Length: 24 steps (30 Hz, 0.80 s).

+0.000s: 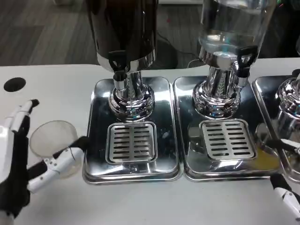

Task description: Grasp the cup under the faucet to collect the drink, then remove the cup.

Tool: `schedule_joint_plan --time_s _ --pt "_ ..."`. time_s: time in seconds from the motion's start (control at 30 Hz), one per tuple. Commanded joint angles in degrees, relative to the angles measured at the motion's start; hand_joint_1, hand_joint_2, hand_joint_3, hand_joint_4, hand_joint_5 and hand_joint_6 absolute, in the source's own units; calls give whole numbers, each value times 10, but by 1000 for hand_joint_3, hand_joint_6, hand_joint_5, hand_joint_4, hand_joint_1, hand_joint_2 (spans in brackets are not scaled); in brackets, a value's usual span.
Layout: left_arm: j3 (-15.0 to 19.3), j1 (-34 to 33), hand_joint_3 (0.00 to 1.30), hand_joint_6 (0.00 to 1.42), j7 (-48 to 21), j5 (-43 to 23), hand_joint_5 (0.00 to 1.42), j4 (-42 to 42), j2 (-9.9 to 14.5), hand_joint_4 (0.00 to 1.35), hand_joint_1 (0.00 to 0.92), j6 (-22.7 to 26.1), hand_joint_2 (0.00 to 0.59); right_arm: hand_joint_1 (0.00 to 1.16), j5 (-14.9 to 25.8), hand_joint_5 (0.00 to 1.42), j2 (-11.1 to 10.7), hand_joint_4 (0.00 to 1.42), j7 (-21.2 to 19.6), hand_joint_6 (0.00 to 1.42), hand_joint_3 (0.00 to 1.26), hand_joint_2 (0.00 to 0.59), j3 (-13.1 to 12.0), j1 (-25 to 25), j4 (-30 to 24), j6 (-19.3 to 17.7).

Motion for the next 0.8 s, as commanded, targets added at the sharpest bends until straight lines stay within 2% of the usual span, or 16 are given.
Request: schedule_joint_plan --time_s 0.03,0.23,0.53,0.8 --pt "3 -34 144 614 -29 14 312 25 17 44 10 39 29 607 10 157 -2 224 6 0 294 373 -7 6 14 -18" --pt "-2 -73 105 609 -62 20 304 69 43 23 0 90 17 610 20 157 -4 224 11 0 294 376 -13 13 27 -33" --pt "-28 -105 92 613 -83 31 302 113 63 20 0 137 9 607 34 157 -9 224 18 0 294 383 -27 21 49 -56" --pt "-67 -128 81 642 -80 51 341 132 75 42 123 157 37 606 48 162 -10 224 26 0 294 386 -36 25 60 -78"
